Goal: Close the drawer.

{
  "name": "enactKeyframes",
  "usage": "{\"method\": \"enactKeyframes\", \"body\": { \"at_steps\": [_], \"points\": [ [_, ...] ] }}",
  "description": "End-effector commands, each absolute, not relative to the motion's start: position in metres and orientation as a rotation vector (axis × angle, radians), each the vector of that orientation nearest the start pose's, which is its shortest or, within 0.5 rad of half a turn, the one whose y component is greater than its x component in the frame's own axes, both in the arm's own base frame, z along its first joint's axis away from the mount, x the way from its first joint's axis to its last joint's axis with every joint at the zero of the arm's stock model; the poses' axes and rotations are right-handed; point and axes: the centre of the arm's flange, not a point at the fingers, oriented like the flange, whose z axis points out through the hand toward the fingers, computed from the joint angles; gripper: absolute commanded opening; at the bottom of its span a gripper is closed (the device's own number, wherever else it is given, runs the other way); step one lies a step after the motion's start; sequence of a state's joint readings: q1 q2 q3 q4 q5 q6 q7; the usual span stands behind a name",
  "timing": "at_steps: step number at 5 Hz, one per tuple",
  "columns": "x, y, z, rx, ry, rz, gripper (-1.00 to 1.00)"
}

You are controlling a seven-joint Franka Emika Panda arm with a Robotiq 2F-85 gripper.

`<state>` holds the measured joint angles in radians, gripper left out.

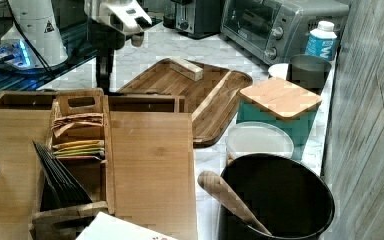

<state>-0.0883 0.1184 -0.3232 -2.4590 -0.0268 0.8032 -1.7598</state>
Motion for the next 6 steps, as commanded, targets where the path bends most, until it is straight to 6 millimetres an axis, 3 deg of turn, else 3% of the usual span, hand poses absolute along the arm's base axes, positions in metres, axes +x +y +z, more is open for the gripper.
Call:
{"method": "enactKeyframes", "body": {
  "at_steps": [1, 3, 6],
  "points": [
    [0.506, -0.372, 0.390, -3.216, -0.968, -0.032, -1.00],
    [0.489, -0.370, 0.393, -3.333, -0.846, -0.161, -1.00],
    [0.489, -0.370, 0.393, -3.333, -0.845, -0.161, -1.00]
  ]
}}
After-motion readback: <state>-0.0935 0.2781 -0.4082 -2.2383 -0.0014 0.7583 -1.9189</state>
